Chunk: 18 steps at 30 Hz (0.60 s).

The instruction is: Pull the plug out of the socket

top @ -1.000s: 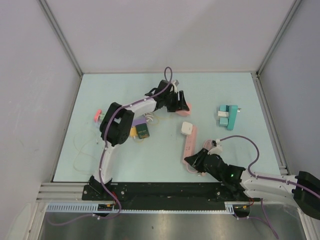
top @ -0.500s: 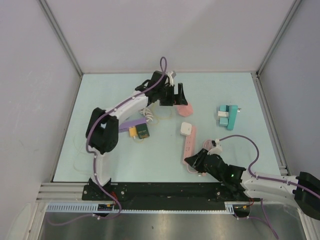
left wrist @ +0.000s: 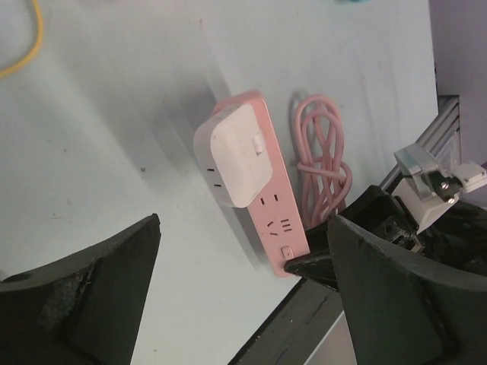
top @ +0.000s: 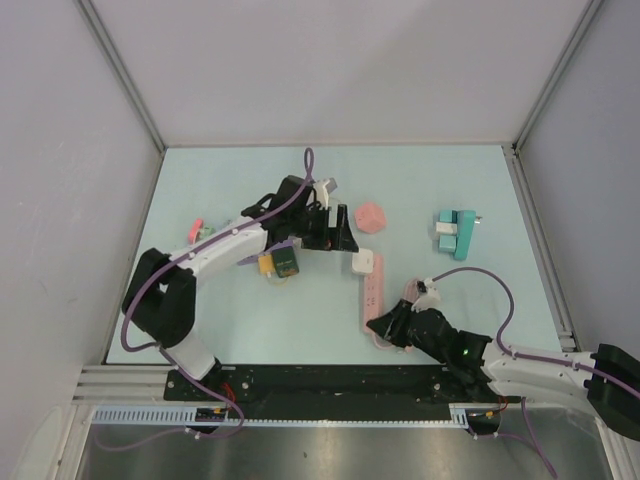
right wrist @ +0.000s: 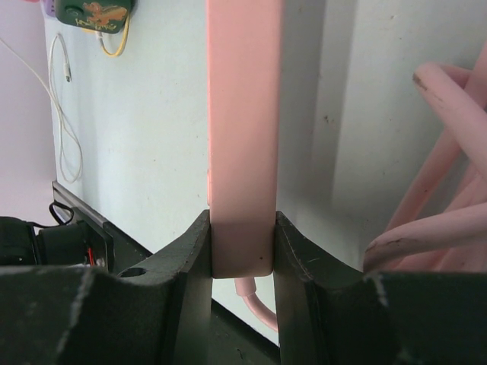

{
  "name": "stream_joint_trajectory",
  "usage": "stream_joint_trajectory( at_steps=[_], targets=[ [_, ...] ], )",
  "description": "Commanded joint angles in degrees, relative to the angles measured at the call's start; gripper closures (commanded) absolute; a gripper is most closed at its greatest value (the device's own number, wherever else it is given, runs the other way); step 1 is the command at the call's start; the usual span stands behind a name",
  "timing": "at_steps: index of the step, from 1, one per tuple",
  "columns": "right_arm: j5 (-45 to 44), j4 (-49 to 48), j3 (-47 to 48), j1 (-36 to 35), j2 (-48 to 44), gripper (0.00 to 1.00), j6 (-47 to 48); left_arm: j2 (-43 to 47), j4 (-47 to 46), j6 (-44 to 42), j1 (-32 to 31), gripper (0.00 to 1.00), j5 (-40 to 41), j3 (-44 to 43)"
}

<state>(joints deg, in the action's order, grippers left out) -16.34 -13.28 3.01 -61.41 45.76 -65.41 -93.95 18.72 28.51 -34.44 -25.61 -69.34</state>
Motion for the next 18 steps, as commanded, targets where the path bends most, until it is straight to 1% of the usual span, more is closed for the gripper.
stream_joint_trajectory(
  at_steps=[1, 3, 5, 6, 8, 15, 18],
  targets=[
    [0.7, -4.4, 0.5, -0.2, 0.5, 0.96, 1.0, -0.2, -3.0, 0.6, -0.5, 0.06, -4.3, -0.1],
    [0.4, -4.4, 0.8, -0.2, 1.3, 0.96, 0.8, -2.5, -1.2, 0.8, -0.5, 0.08, -3.8, -1.1],
    [0.3, -4.7, 1.1, -0.4, 2.2, 0.97, 0.5, -3.7, -0.3, 0.8, -0.5, 0.09, -4.9, -1.2],
    [0.2, -5.2, 1.1, -0.5, 2.6, 0.96, 0.5, -4.2, -1.1, 1.4, -0.7, 0.09, -6.7, -0.4],
    [0.0, -5.5, 1.2, -0.8, 3.2, 0.97, 0.2, -4.8, -3.8, 2.3, -1.2, 0.10, -7.0, 0.3],
    [-0.6, -6.9, 1.7, -1.8, 4.8, 0.97, 0.1, -9.9, -5.5, 4.9, -1.8, 0.14, -7.2, 0.3],
    [-0.8, -6.9, 2.2, -2.2, 5.3, 0.97, 0.3, -10.8, -8.4, 6.6, -1.8, 0.20, -8.4, 0.8]
  ],
)
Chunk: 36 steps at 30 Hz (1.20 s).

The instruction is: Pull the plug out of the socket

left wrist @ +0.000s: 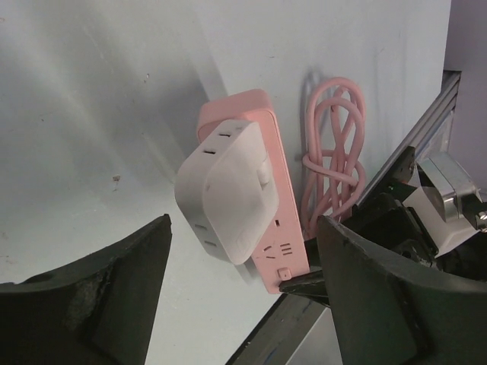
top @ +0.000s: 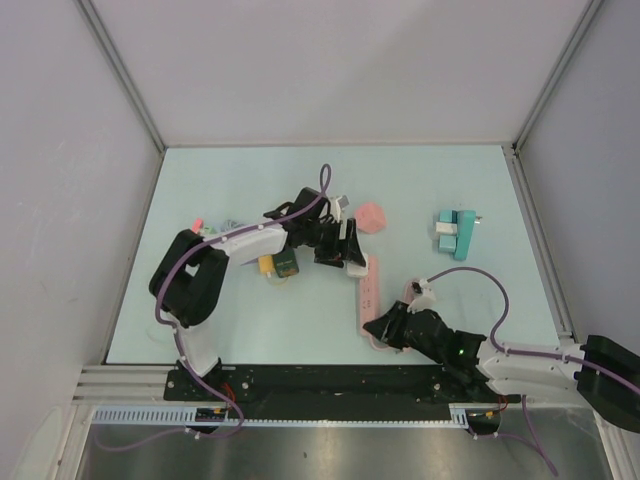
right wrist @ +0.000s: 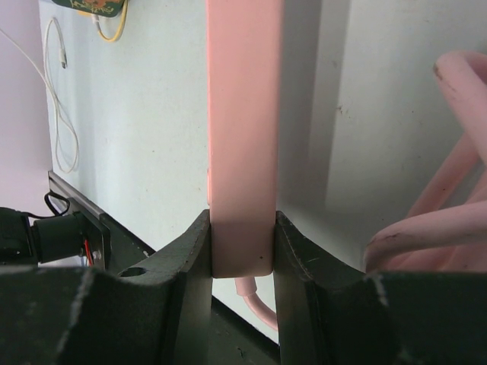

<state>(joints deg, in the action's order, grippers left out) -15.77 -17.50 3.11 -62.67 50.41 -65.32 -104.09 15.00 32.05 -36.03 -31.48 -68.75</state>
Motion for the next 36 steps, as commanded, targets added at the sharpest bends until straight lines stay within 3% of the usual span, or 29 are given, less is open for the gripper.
stream_joint_trajectory(
  at_steps=[1, 3, 7, 10, 15, 18, 20, 23, 26, 30, 36],
  targets=[
    [-1.4, -2.8, 2.1, -1.0, 1.0, 0.97, 0.2, -0.9, -5.0, 3.3, -0.2, 0.22, -2.6, 0.2],
    [-1.5, -2.9, 2.2, -1.2, 1.1, 0.96, 0.2, -1.1, -4.8, 3.4, -0.2, 0.24, -3.0, -0.2],
    [-1.8, -1.8, 3.0, -1.2, 1.6, 0.91, 0.5, -1.0, -4.9, 3.0, -0.2, 0.52, -3.7, -0.2],
    [-2.1, -1.3, 3.6, -1.2, 1.9, 0.85, 0.8, -1.4, -5.2, 3.3, -0.2, 0.61, -4.6, -0.1],
    [-2.6, 0.4, 5.1, -1.2, 2.9, 0.76, 1.1, -1.5, -5.1, 3.3, -0.3, 0.64, -5.5, -0.1],
    [-2.6, 0.1, 5.3, -1.3, 3.4, 0.69, 1.2, -1.9, -4.6, 2.8, -0.3, 0.55, -5.3, -0.4],
    [-2.6, 0.4, 5.8, -1.2, 3.5, 0.66, 1.3, -2.4, -4.2, 2.6, -0.3, 0.57, -5.2, -0.6],
    [-3.4, 2.4, 7.5, -1.0, 3.6, 0.58, 1.9, -3.1, -3.6, 2.4, -0.2, 0.65, -5.0, -0.8],
    [-4.4, 5.7, 9.2, 0.0, 3.7, 0.50, 2.4, -3.3, -3.1, 2.1, -0.3, 0.81, -4.7, -0.9],
    [-1.2, 6.9, 11.1, 6.8, 4.4, 0.42, 4.1, -3.6, -2.8, 1.8, -0.3, 1.00, -4.8, -1.0],
    [5.8, 6.6, 13.8, 16.1, 6.6, 0.40, 10.0, -4.1, -2.2, 1.4, -0.2, 1.00, -5.3, -1.2]
  ],
)
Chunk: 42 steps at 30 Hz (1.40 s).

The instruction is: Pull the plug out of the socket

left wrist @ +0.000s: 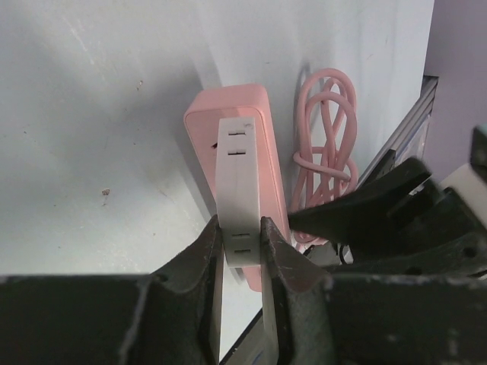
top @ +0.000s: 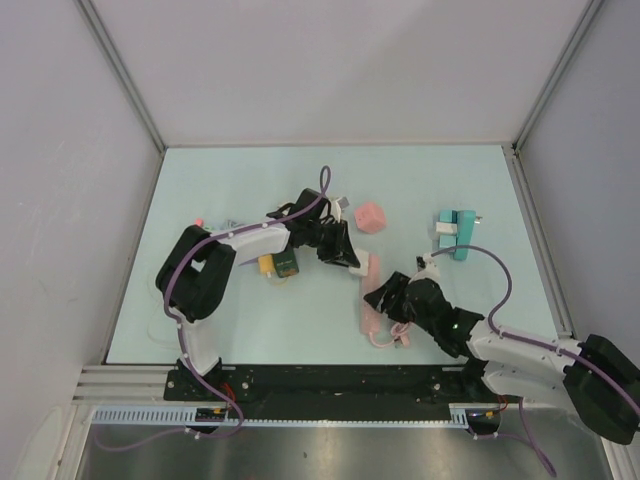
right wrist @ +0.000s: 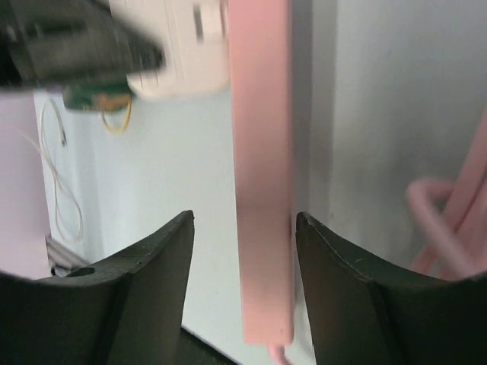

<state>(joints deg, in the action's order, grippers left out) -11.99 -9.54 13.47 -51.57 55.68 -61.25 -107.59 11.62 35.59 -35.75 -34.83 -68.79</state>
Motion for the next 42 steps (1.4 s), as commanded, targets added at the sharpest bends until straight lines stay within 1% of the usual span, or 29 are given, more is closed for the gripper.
stream_joint_trajectory(
  at_steps=[1, 4, 7, 8, 13, 17, 20, 28, 34, 42],
  targets=[
    [3.3, -2.1, 4.0, 7.7, 2.6, 0.40, 7.0, -0.6, 1.3, -2.1, -0.6, 0.99, -2.2, -1.3],
    [7.6, -2.4, 6.6, 10.9, 5.0, 0.43, 11.1, -0.8, 1.7, -2.5, -0.6, 1.00, -2.3, -1.5],
    [8.0, -1.0, 8.7, 12.0, 8.8, 0.46, 13.8, -0.9, 2.0, -2.6, -0.5, 1.00, -2.3, -1.6],
    [8.4, -1.1, 9.2, 12.3, 10.6, 0.49, 14.2, -0.9, 2.1, -2.5, -0.6, 1.00, -2.3, -1.6],
    [9.5, -3.2, 9.2, 12.7, 15.2, 0.52, 14.6, -0.8, 2.4, -2.6, -0.6, 1.00, -2.5, -1.7],
    [7.9, -2.5, 9.2, 13.1, 17.3, 0.69, 12.2, -0.7, 3.0, -2.8, -0.5, 1.00, -2.3, -2.0],
    [4.0, 0.6, 9.1, 12.9, 18.1, 0.74, 10.8, -0.3, 3.8, -3.0, -0.6, 0.99, -2.3, -2.2],
    [-0.6, 4.8, 7.3, 12.3, 18.7, 0.80, 8.9, 0.9, 5.3, -3.7, -0.5, 1.00, -2.1, -2.7],
    [-3.0, 6.8, 5.6, 12.5, 18.0, 0.80, 7.5, 1.2, 6.2, -3.9, 0.0, 1.00, -1.9, -2.8],
    [-5.1, 9.3, 4.6, 12.5, 18.2, 0.82, 6.9, 3.6, 6.2, -4.2, 1.3, 1.00, -2.8, -2.6]
  ],
)
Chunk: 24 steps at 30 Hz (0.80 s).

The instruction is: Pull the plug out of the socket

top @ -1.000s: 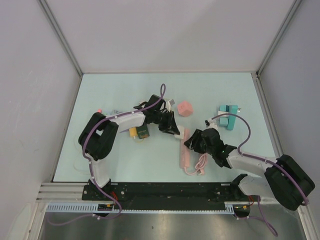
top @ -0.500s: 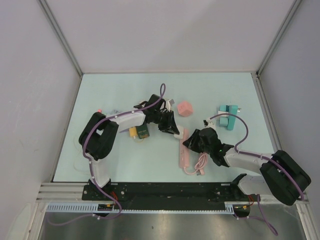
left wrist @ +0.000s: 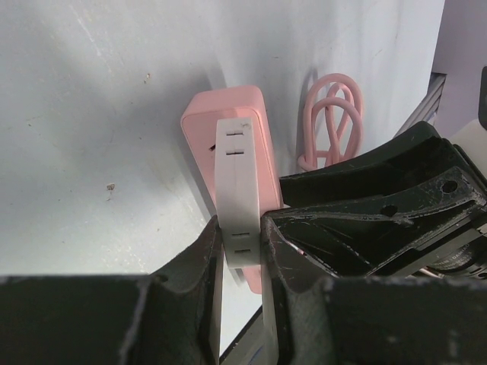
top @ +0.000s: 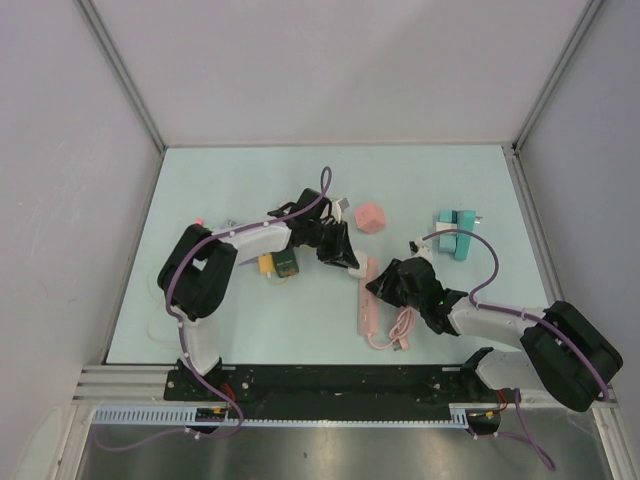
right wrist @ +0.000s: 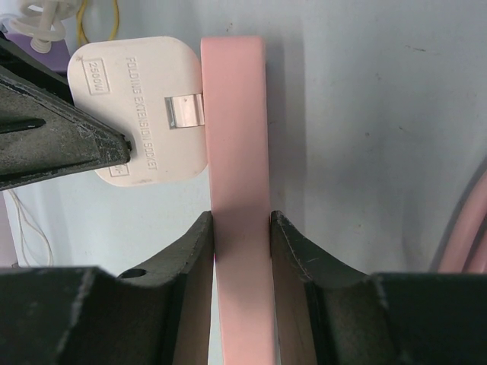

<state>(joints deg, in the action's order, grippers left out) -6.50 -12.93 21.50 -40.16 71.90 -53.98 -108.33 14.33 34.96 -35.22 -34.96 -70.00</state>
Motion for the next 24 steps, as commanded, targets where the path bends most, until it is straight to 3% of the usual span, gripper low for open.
stream_joint_trajectory(
  at_steps=[1, 24],
  targets=[
    [-11.0, 12.7, -3.4, 1.1, 2.2, 0.82, -0.4, 4.7, 3.7, -3.8, 0.8, 1.00, -2.6, -1.5],
    [-12.1, 12.5, -4.1, 1.2, 7.7, 0.85, -2.9, 8.8, 8.3, -5.3, 2.9, 1.00, 0.9, -2.6]
  ],
)
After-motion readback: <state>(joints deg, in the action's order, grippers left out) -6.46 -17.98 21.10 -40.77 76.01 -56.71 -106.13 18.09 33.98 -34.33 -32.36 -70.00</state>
